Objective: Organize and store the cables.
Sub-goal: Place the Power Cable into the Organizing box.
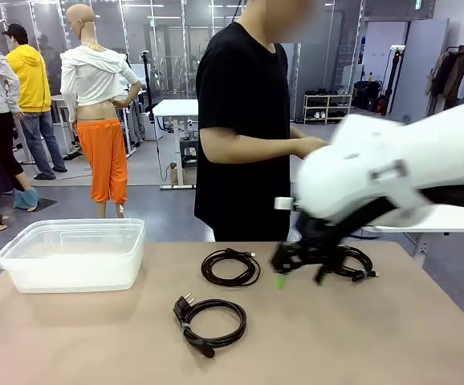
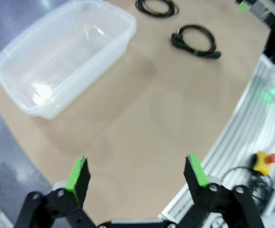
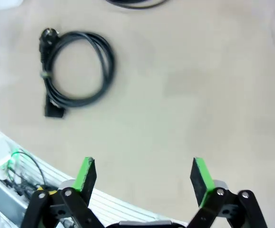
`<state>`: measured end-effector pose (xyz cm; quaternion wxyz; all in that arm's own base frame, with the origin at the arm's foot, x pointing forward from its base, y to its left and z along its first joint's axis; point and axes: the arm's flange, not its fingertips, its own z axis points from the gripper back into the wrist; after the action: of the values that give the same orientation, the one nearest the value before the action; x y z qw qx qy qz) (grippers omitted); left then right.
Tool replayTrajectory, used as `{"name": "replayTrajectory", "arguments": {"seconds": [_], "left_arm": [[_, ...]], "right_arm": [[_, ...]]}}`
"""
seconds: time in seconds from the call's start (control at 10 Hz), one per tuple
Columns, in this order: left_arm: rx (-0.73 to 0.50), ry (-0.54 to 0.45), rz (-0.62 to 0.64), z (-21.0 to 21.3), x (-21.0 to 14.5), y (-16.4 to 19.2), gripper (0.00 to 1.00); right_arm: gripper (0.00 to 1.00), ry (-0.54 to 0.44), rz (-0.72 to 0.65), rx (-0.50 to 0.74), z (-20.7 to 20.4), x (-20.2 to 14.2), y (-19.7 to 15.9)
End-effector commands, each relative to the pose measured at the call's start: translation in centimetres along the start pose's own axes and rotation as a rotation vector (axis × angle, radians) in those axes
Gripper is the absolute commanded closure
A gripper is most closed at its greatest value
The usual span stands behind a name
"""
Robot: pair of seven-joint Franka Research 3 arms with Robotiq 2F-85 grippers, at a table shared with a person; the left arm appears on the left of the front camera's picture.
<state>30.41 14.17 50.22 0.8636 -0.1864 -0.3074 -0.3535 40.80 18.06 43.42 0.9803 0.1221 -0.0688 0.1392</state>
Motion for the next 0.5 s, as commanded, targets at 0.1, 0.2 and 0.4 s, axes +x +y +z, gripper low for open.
{"name": "replayTrajectory", "arguments": {"seconds": [0.1,0.2,0.4], "left_arm": [[-0.007,-0.012,-0.005,0.0,0.0,0.0,0.00],[-0.007,-0.012,-0.005,0.0,0.0,0.0,0.00],[-0.007,-0.012,-0.005,0.0,0.0,0.0,0.00]], "right_arm": [[0.00,-0.089,0.060,0.015,5.5,-6.4,-11.4],[0.00,-0.131,0.098,0.076,6.8,-8.7,-15.0],[0.00,-0.141,0.299,0.251,8.4,-12.7,-22.1]]}}
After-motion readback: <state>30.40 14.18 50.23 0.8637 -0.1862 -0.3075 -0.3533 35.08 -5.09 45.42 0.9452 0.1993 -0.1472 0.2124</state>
